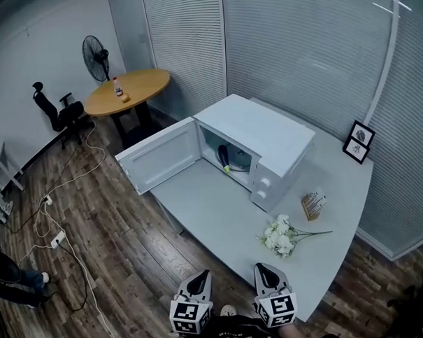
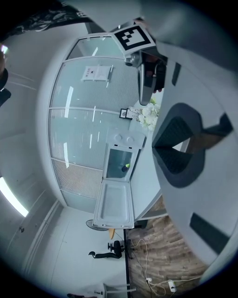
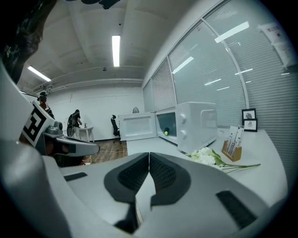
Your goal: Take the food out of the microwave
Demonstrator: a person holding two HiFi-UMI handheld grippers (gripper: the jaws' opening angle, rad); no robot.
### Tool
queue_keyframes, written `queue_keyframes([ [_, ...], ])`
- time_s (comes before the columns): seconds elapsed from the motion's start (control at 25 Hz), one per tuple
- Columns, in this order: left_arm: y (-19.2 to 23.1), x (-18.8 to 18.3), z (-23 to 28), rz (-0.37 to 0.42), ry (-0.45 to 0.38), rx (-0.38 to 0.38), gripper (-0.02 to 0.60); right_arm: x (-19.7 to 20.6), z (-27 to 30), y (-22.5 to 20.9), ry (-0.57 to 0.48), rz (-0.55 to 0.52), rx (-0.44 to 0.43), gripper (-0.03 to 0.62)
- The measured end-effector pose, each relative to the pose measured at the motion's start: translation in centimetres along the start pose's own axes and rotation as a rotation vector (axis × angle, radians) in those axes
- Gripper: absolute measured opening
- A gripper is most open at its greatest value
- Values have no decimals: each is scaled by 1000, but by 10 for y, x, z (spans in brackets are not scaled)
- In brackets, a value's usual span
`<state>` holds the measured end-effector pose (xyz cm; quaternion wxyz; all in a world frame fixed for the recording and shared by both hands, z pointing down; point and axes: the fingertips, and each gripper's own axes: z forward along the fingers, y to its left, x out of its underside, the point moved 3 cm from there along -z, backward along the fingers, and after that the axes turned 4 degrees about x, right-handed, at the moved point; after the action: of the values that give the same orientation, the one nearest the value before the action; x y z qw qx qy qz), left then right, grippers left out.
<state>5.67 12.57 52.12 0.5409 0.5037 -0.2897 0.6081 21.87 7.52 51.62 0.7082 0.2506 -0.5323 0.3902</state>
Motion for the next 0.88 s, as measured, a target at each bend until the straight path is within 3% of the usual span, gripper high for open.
queue_keyframes([
  [0.52,-4,-9,45,34,19,73,8,7,19,-19,10,18,25,5],
  [0.88,30,-27,80,54,26,111,8,-10,60,-19,16,62,41,5],
])
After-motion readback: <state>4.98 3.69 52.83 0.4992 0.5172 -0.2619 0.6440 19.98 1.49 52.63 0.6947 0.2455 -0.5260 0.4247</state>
